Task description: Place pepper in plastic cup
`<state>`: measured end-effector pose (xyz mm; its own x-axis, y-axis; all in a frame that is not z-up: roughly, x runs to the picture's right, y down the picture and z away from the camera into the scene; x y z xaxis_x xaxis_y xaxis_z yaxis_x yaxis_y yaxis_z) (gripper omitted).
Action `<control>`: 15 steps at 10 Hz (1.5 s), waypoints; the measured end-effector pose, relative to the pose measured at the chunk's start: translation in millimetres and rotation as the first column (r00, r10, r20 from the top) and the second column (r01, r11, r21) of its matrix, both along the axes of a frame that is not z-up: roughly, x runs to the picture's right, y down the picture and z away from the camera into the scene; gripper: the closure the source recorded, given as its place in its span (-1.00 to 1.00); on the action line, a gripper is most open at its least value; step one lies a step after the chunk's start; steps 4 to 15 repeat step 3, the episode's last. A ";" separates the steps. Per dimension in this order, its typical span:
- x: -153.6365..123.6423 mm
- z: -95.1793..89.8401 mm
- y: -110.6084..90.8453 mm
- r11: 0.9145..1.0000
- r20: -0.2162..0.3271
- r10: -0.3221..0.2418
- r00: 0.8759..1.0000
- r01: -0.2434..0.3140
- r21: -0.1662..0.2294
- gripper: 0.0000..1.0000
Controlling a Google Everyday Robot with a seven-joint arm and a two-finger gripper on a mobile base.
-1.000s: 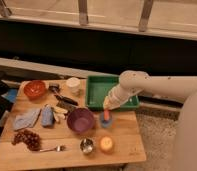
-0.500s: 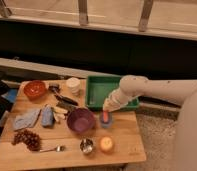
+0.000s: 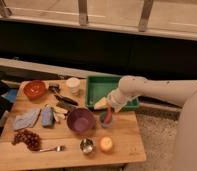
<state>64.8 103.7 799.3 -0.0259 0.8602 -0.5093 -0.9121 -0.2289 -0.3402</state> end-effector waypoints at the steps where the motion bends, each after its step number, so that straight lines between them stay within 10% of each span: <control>1: 1.1 -5.5 -8.4 1.000 -0.005 -0.007 1.000 0.007 0.019 -0.60; 15: 4.0 -19.0 -31.5 0.998 -0.019 -0.010 1.000 0.011 0.063 -0.60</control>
